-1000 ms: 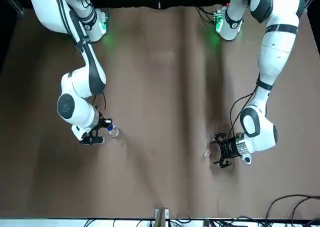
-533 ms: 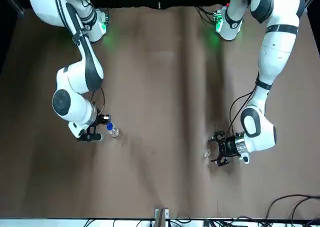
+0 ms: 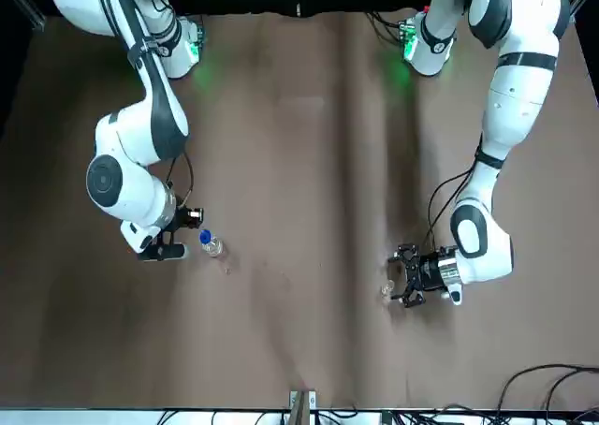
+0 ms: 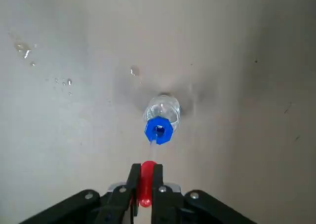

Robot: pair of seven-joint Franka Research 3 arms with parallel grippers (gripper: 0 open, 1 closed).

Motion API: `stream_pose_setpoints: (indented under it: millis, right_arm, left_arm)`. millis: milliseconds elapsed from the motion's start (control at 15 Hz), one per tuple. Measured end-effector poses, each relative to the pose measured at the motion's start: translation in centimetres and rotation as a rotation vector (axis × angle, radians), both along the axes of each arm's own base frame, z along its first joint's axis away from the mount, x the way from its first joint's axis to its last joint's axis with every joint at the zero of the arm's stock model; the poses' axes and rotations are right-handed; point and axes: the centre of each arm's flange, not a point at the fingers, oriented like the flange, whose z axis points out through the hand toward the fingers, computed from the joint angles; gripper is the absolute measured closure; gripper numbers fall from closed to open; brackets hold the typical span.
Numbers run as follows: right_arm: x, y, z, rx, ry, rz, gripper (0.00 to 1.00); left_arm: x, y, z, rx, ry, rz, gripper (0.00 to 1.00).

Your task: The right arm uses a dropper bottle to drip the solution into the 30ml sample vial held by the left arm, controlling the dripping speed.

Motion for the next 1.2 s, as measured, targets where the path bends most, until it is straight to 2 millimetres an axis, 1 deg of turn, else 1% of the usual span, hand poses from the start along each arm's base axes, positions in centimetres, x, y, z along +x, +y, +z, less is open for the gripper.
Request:
stream_pose_setpoints:
  millis: [200,333,467,533,600,667,733,800,867,933,1000,1067,1133,1200]
  right_arm:
    - [0.0,0.0,1.2,0.002,-0.005,-0.002,0.87]
    - [0.0,0.0,1.4,0.003,-0.007,-0.003,0.87]
    - [0.0,0.0,1.5,0.003,-0.008,-0.004,0.87]
    - [0.0,0.0,1.6,0.003,-0.008,-0.004,0.87]
    - [0.0,-0.1,1.9,0.002,-0.006,-0.005,0.87]
    - [0.0,-0.1,2.2,0.002,-0.005,-0.004,0.87]
    - [0.0,-0.2,2.6,0.001,-0.001,-0.004,0.87]
    - [0.0,-0.3,3.0,0.001,0.002,-0.005,0.87]
    - [0.0,-0.4,3.3,0.001,0.002,-0.005,0.87]
    - [0.0,-0.5,3.7,0.001,-0.001,-0.006,0.87]
    - [0.1,-0.5,3.9,0.002,-0.003,-0.007,0.87]
    - [0.1,-0.5,4.0,0.002,-0.003,-0.007,0.87]
    - [0.1,-0.5,4.0,0.002,-0.003,-0.007,0.87]
    - [0.1,-0.5,4.0,0.002,-0.003,-0.006,0.87]
  left_arm:
    - [-0.3,-0.7,-0.8,-0.002,0.006,-0.015,0.0]
    - [-0.5,-1.1,-1.0,-0.002,0.009,-0.021,0.0]
    - [-0.5,-1.2,-1.1,-0.002,0.01,-0.021,0.07]
    - [-0.4,-1.2,-1.0,-0.002,0.01,-0.019,0.07]
    - [-0.4,-1.2,-0.9,-0.003,0.012,-0.014,0.12]
    - [-0.3,-1.2,-0.8,-0.004,0.016,-0.008,0.22]
    - [-0.2,-1.2,-0.7,-0.005,0.018,-0.004,0.26]
    - [-0.1,-1.2,-0.7,-0.005,0.021,0.0,0.26]
    - [-0.1,-1.3,-0.6,-0.005,0.022,0.001,0.3]
    - [-0.1,-1.3,-0.6,-0.006,0.023,0.002,0.3]
    - [-0.1,-1.4,-0.6,-0.006,0.023,0.002,0.36]
    - [-0.1,-1.4,-0.6,-0.005,0.023,0.002,0.46]
    - [-0.1,-1.4,-0.6,-0.005,0.022,0.001,0.51]
    - [-0.1,-1.4,-0.6,-0.005,0.022,0.001,0.51]
